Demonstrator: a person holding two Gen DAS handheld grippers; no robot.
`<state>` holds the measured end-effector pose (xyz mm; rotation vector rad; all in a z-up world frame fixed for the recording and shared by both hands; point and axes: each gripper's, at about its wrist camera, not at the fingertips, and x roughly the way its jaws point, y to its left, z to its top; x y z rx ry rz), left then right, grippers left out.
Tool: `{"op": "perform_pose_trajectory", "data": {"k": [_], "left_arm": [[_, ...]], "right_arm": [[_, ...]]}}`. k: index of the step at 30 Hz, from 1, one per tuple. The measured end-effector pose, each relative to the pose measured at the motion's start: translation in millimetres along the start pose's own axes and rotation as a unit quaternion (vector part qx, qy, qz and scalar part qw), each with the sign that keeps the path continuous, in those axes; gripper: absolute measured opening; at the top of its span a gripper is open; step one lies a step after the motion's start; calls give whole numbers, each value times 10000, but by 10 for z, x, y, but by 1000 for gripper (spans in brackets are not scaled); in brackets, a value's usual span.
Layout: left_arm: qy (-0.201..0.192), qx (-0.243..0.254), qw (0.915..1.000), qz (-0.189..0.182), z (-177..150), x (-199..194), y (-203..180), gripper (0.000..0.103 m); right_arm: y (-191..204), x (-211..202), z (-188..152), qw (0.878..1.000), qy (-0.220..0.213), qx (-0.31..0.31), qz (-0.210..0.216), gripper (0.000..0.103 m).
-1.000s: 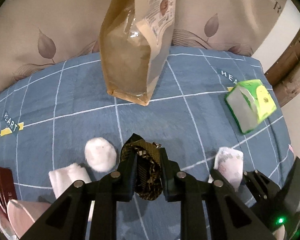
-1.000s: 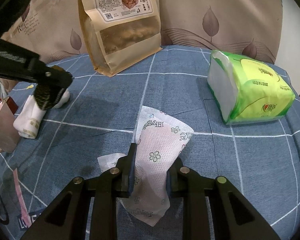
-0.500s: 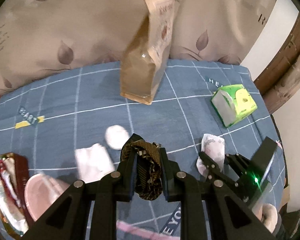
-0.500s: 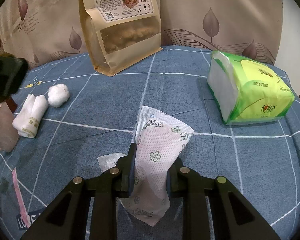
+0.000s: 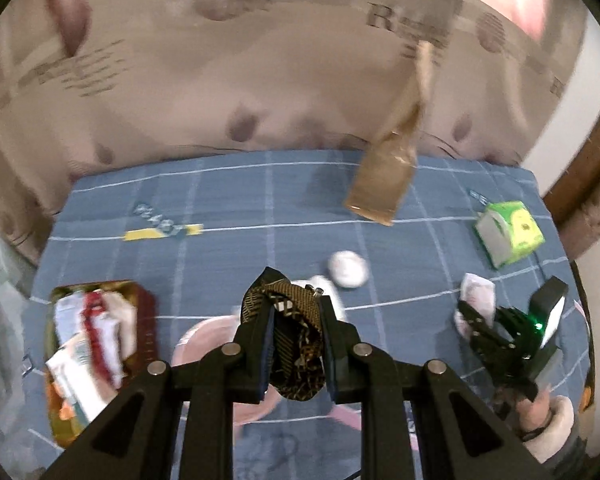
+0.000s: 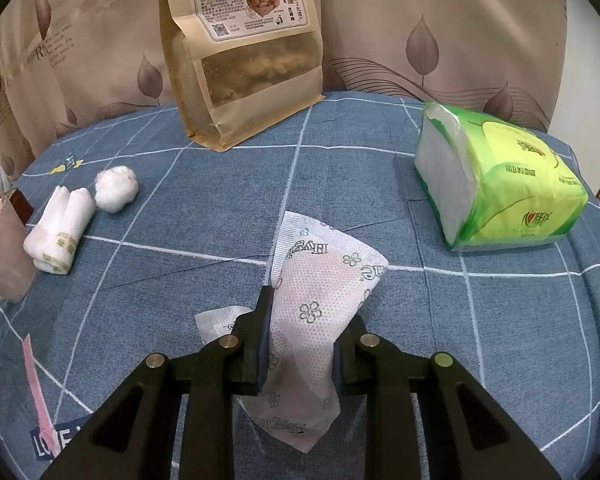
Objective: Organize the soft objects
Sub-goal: 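Carry the brown mesh bundle into the gold tray and open the left gripper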
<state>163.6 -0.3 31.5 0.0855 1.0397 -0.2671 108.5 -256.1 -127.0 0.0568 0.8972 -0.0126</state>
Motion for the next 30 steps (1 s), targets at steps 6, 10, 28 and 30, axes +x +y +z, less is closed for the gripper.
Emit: {"op": "perform_pose_trajectory", "data": {"k": [6,10,28,30], "left_arm": [[-104,-332,9987,383,-53,-176,468,20],[-116,-558,9961,669,-108,-257,780,20],[273,-1415,9820,1222,-392,-23,1754,20],[299,-1513,9806,1211,-416,26,1843,20]], "right_arm": [[-1,3,4,10000,3,-15,-11,22],[0,3,3,10000,1,-16,-11,22],[-1,4,2,10000,0,-23,-20,22],[-5,-1,-2,10000,-1,-28,-27,22]]}}
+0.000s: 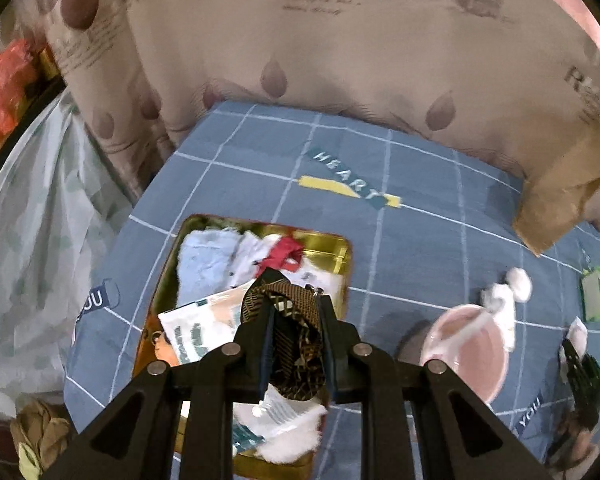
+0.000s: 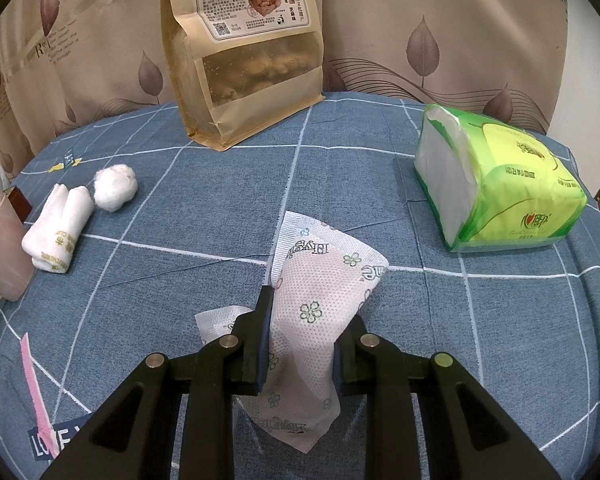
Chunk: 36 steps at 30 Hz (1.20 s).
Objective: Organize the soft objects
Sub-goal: 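Carry the brown mesh bundle into the gold tray and open the left gripper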
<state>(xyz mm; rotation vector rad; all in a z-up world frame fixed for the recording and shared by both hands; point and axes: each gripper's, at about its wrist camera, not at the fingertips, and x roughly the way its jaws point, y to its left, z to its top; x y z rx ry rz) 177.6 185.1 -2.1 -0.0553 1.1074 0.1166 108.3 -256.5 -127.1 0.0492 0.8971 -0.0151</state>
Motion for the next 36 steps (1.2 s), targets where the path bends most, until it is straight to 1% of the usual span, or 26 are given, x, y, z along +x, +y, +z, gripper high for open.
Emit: {"op": "perform_pose_trajectory", "data": {"k": [4,7,13,16,19,21,23,25,26,31,36], "left_arm": [[83,-182,9996,195,39,173,183,20],[119,-303,9992,243,72,264,312,20],[227,-371,9975,558,131,476,486,20],[318,-403,9972,546,113,577,518,21],[347,-384,9970,573,85,647,535,27],[358,-370,9971,562,73,671,536,27],[360,-332,9974,530,54,680,527,35],[365,-322,9974,526,44,677,524,38],[349,-324,9977,488,40,668,527,41],[199,-369,9983,399,26,538,560,47],[7,-400,9988,276,-24,314,601,48]], "right_arm": [[1,-5,-3,10000,-2,-4,-7,22],[1,-3,0,10000,0,-16,-19,22],[4,-8,2,10000,0,-48,-47,22],[5,-7,4,9999,1,-70,-74,22],[16,-4,5,9999,1,-83,-86,22],[18,-5,4,9999,1,-99,-104,22],[20,-4,2,9999,2,-118,-126,23],[35,-3,4,9998,3,-132,-145,23],[34,-3,3,9998,3,-130,-144,23],[42,-4,2,9997,4,-154,-177,23],[50,-8,2,9996,3,-189,-222,23]]}}
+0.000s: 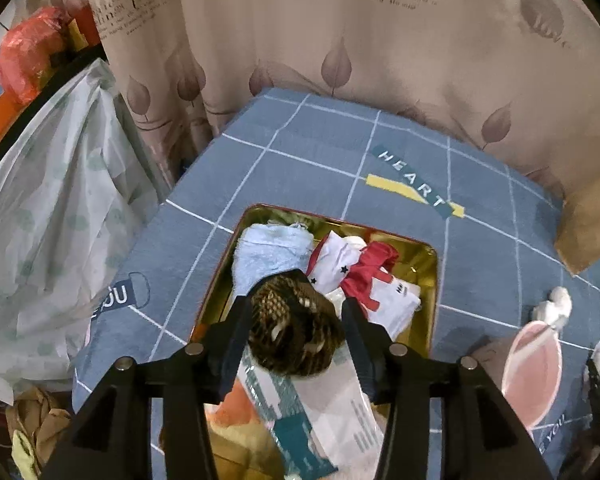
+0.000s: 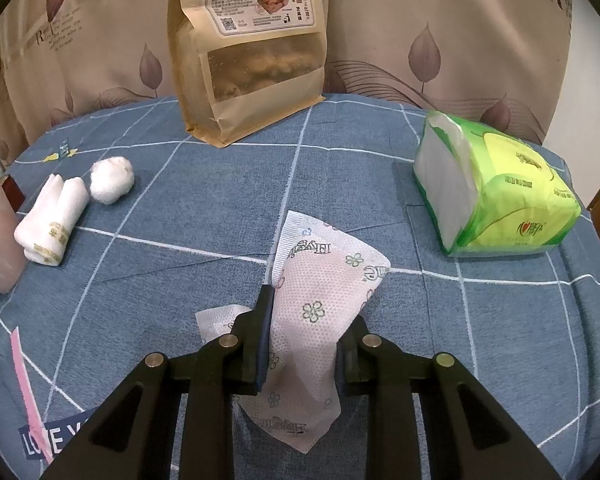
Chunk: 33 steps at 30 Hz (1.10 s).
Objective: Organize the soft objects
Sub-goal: 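Carry the brown mesh bundle into the gold tray and open the left gripper, then carry the pink floral pad into the tray and open the right gripper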
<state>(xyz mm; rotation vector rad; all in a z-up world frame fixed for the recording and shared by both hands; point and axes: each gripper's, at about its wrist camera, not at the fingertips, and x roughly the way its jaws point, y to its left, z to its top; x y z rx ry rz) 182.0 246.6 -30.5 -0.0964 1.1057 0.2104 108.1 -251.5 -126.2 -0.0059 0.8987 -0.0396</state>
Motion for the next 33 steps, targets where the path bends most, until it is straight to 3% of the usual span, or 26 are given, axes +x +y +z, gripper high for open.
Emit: {"op": "perform_pose_trajectory", "data": {"k": [6,12,20,25,33], "left_arm": [[-260,15,9995,-153,-203,-301,70,48],[-569,240,9981,-49,-553,-515,99,48],[-653,87,9978,-43,-838,-437,244,49],[-687,19,9974,206,-967,-352,334,49],[-897,-8,9949,460,-1094,-369,459,49]], "right_arm": [[20,-4,-4,10000,2,-20,-34,23],[45,-3,3,9998,26,-83,-152,23],[82,9,45,9991,203,-61,-367,23],[172,-23,84,9986,243,-80,-466,20],[593,-292,328,9993,-5,-310,-229,20]]}}
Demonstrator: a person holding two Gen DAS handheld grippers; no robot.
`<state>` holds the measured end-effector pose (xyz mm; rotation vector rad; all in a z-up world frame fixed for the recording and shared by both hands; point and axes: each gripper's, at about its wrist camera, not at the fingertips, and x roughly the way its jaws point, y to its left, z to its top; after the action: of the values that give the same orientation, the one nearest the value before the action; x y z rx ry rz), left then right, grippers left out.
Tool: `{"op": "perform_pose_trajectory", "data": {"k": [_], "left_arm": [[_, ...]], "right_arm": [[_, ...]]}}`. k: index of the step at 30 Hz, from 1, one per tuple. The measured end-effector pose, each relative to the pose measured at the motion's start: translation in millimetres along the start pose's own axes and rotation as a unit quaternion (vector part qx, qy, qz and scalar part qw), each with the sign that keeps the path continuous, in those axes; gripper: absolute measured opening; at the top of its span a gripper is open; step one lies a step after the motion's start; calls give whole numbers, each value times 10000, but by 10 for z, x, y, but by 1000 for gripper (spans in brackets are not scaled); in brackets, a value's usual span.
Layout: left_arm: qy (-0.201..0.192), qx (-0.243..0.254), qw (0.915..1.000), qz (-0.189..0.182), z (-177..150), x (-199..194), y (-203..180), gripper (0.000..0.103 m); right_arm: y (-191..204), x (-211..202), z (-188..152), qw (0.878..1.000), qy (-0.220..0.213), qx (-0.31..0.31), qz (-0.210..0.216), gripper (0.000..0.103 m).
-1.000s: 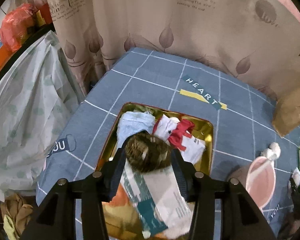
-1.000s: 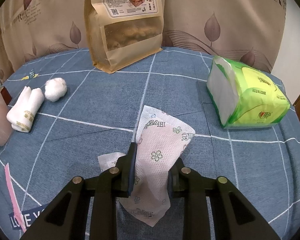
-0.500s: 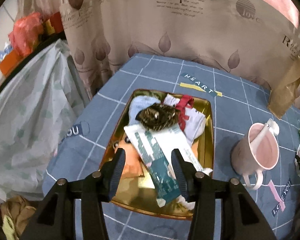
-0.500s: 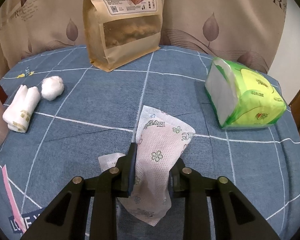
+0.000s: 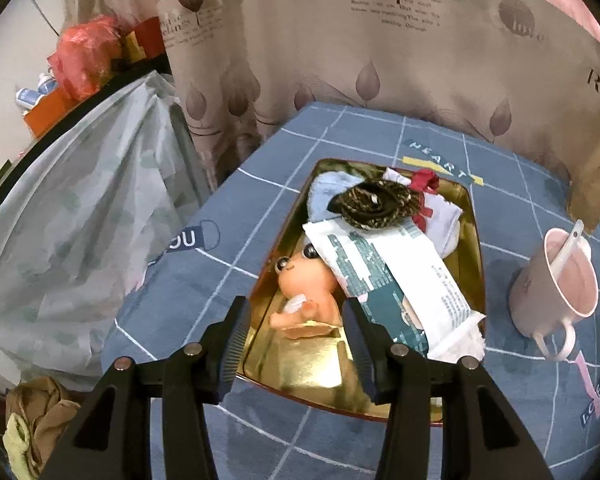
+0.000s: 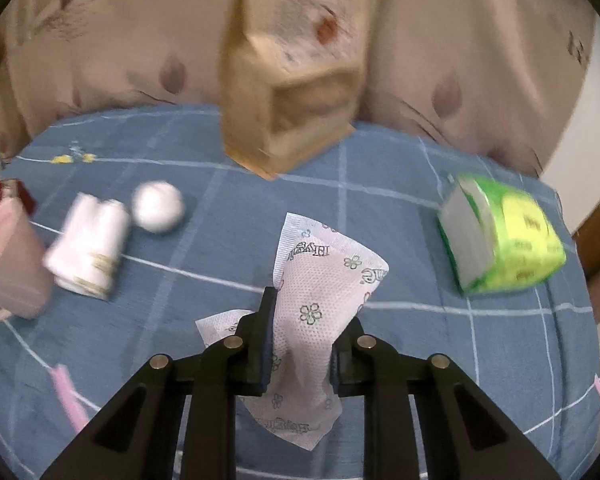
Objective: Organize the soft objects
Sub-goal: 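Carry the pink floral pad into the tray and open the right gripper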
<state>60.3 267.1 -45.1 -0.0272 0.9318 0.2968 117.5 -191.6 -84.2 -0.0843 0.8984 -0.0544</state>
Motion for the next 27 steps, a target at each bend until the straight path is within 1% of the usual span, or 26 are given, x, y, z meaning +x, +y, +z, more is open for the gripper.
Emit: {"op": "perform_pose_trajectory", "data": {"k": [5,8,15,21,27], "left_arm": [[-219,0,9997,124,-15,-62,25,49],[-199,2,9996,186,-28,-40,50,49],[-244,-151,9995,146,-12,-51,143,49],[-279,-260,9991,171,-4,-71,201,49],[-289,-395,9985,239,5,-71,305,49]], "right_arm": [[400,-283,228,9986,-246,-281,384,20],[651,-425,309,9965,-346,-426,634,20],[1308,-740,465,9871,-538,-816,1265,20],[1905,-864,552,9755,-581,-1257,1711,20],[2430,-809,547,9641,-439,-1594,2075,20]]}}
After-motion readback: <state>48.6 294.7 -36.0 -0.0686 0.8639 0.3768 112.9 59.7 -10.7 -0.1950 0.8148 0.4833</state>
